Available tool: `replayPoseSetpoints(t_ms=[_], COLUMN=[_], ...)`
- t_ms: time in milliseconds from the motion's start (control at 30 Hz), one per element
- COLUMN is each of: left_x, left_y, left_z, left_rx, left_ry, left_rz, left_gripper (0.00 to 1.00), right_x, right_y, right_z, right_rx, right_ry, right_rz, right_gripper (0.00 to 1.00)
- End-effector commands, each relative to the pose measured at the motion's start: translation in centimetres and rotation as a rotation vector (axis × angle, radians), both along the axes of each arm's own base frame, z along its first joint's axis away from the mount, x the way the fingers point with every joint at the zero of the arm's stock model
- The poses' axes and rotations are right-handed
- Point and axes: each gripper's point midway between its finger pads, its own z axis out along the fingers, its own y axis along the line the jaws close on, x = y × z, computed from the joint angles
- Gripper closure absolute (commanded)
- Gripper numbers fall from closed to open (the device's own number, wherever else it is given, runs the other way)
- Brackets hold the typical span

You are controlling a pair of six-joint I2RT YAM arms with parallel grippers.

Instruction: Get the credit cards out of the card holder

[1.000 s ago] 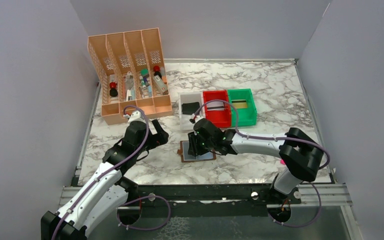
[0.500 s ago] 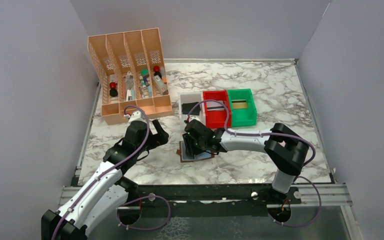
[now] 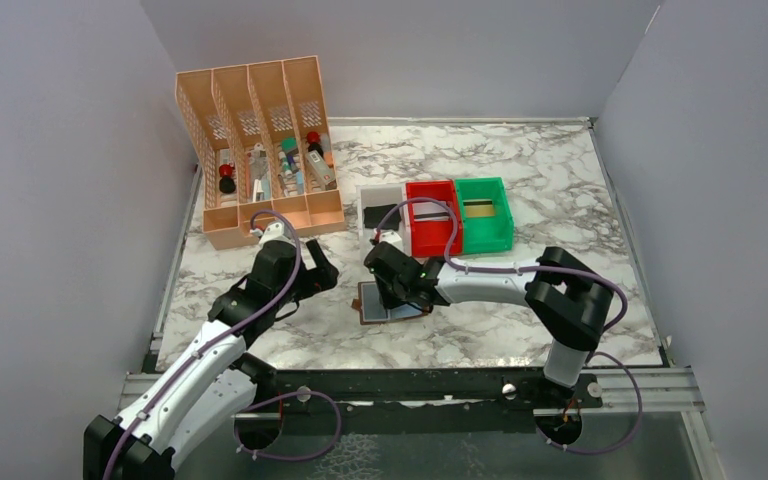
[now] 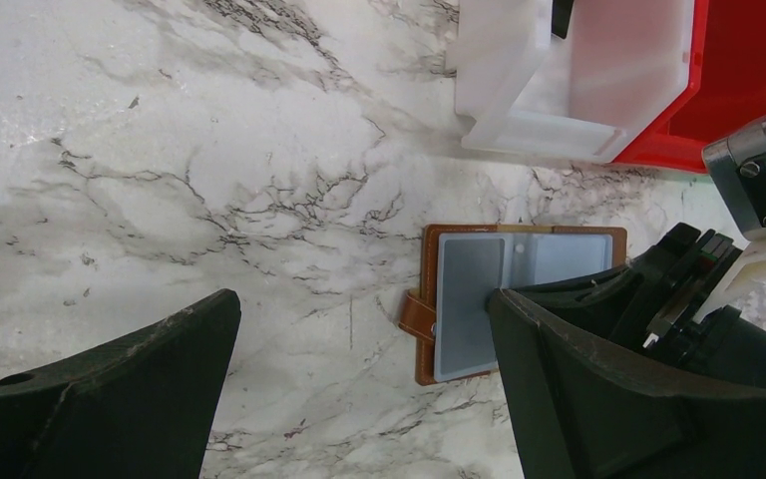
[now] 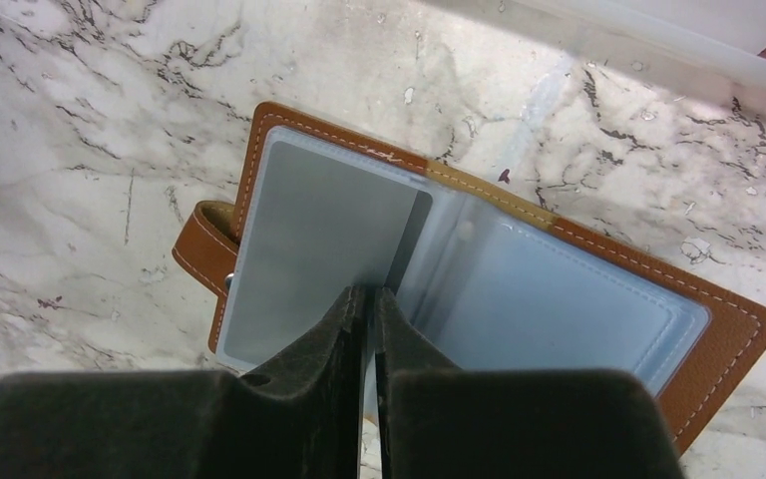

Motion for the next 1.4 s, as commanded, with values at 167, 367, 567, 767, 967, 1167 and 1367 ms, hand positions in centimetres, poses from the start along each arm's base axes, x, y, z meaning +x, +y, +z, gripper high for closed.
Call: replayPoseSetpoints(t_ms=[167, 367, 567, 767, 967, 1167, 1367], left_x=[0.0, 0.2, 0.2, 0.3, 0.3, 0.3, 0.3], left_y=[-0.9, -0.7, -0.5, -0.3, -0.4, -0.3, -0.4], left_z=[0.2, 0.3, 0.3, 0.4, 0.4, 0.3, 0.3], left_rx=[-0.030, -0.021, -0.016, -0.011, -0.012, -0.008, -0.012], left_ry=[0.003, -0.006, -0.007, -0.014, -0.014, -0.012, -0.009], left_rz=[-0.033, -0.024, -0.019, -0.008, -0.011, -0.010, -0.013], left_gripper=[0.01, 0.01, 0.01, 0.01, 0.01, 0.01, 0.01], right_x=[-0.4, -0.6, -0.8, -1.0, -0.8, -0.3, -0.5], right_y=[-1.0, -0.2, 0.4, 0.4, -1.3, -2.1, -1.4], right_z=[0.2, 0.8, 0.4, -1.9, -3.8, -3.7, -3.9], right_rx=[-0.071, -0.051, -0.062, -0.120, -0.217, -0.251, -0.238], right_ry=[-0.013, -0.013, -0.024, -0.009, -0.029, -0.064, -0.048], right_rz=[0.002, 0.020, 0.021, 0.018, -0.046, -0.067, -0.047], right_gripper=[0.72, 0.58, 0.50, 0.50, 0.56, 0.72, 0.82])
